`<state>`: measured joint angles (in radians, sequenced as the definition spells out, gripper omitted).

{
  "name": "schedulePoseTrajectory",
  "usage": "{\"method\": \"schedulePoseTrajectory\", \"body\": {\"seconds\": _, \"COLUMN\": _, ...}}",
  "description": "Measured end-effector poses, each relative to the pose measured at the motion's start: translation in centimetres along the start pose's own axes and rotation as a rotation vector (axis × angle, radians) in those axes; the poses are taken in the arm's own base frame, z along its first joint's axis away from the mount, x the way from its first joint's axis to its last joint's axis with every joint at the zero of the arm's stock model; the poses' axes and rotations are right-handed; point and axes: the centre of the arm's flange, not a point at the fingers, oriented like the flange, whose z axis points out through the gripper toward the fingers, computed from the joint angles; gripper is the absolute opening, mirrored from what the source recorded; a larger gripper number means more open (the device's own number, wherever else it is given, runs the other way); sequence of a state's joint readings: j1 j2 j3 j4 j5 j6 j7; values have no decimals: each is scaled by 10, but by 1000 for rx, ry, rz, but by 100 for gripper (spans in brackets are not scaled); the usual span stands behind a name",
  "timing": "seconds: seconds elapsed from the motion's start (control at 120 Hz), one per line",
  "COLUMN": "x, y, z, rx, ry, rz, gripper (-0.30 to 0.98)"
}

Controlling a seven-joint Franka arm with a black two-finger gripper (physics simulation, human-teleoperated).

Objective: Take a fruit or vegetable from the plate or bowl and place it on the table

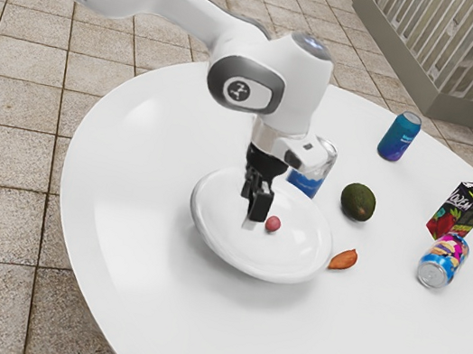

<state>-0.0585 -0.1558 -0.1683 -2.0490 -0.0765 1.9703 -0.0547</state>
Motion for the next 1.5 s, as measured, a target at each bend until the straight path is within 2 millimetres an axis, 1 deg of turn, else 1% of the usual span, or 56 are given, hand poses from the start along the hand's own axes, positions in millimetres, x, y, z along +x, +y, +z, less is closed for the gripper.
{"method": "schedulePoseTrajectory", "body": {"seconds": 0.108, "x": 11, "y": -10, "z": 12, "rx": -5, "ry": 9, "rz": -31, "gripper": 65}}
{"method": "schedulePoseTrajectory", "body": {"seconds": 0.25, "x": 34, "y": -34, "z": 34, "rx": -11, "ry": -4, "rz": -87, "gripper": 65}}
{"method": "schedulePoseTrajectory", "body": {"seconds": 0.325, "x": 45, "y": -42, "z": 36, "rx": -13, "ry": 5, "rz": -106, "gripper": 65}}
{"method": "schedulePoseTrajectory", "body": {"seconds": 0.4, "x": 50, "y": -51, "z": 34, "rx": -13, "ry": 16, "rz": -125, "gripper": 65}}
{"method": "schedulePoseTrajectory", "body": {"seconds": 0.517, "x": 57, "y": -62, "z": 43, "rx": -15, "ry": 7, "rz": -150, "gripper": 66}}
{"method": "schedulePoseTrajectory", "body": {"seconds": 0.592, "x": 61, "y": -59, "z": 51, "rx": -17, "ry": -1, "rz": -148, "gripper": 66}}
{"method": "schedulePoseTrajectory", "body": {"seconds": 0.733, "x": 64, "y": -32, "z": 56, "rx": -21, "ry": -8, "rz": -107, "gripper": 66}}
{"method": "schedulePoseTrajectory", "body": {"seconds": 0.767, "x": 64, "y": -28, "z": 56, "rx": -22, "ry": -6, "rz": -102, "gripper": 66}}
{"method": "schedulePoseTrajectory", "body": {"seconds": 0.8, "x": 69, "y": -27, "z": 46, "rx": -22, "ry": 12, "rz": -101, "gripper": 65}}
{"method": "schedulePoseTrajectory", "body": {"seconds": 0.85, "x": 79, "y": -30, "z": 29, "rx": -24, "ry": 33, "rz": -107, "gripper": 65}}
{"method": "schedulePoseTrajectory", "body": {"seconds": 0.925, "x": 90, "y": -39, "z": 22, "rx": -26, "ry": 28, "rz": -122, "gripper": 65}}
{"method": "schedulePoseTrajectory", "body": {"seconds": 1.025, "x": 97, "y": -50, "z": 31, "rx": -24, "ry": -5, "rz": -140, "gripper": 65}}
{"method": "schedulePoseTrajectory", "body": {"seconds": 1.167, "x": 97, "y": -56, "z": 36, "rx": -21, "ry": -27, "rz": -150, "gripper": 66}}
{"method": "schedulePoseTrajectory", "body": {"seconds": 1.3, "x": 96, "y": -71, "z": 45, "rx": -16, "ry": -48, "rz": -173, "gripper": 66}}
{"method": "schedulePoseTrajectory", "body": {"seconds": 1.392, "x": 97, "y": -71, "z": 53, "rx": -15, "ry": -62, "rz": -174, "gripper": 66}}
{"method": "schedulePoseTrajectory", "body": {"seconds": 1.5, "x": 97, "y": -71, "z": 56, "rx": -15, "ry": -70, "rz": -173, "gripper": 66}}
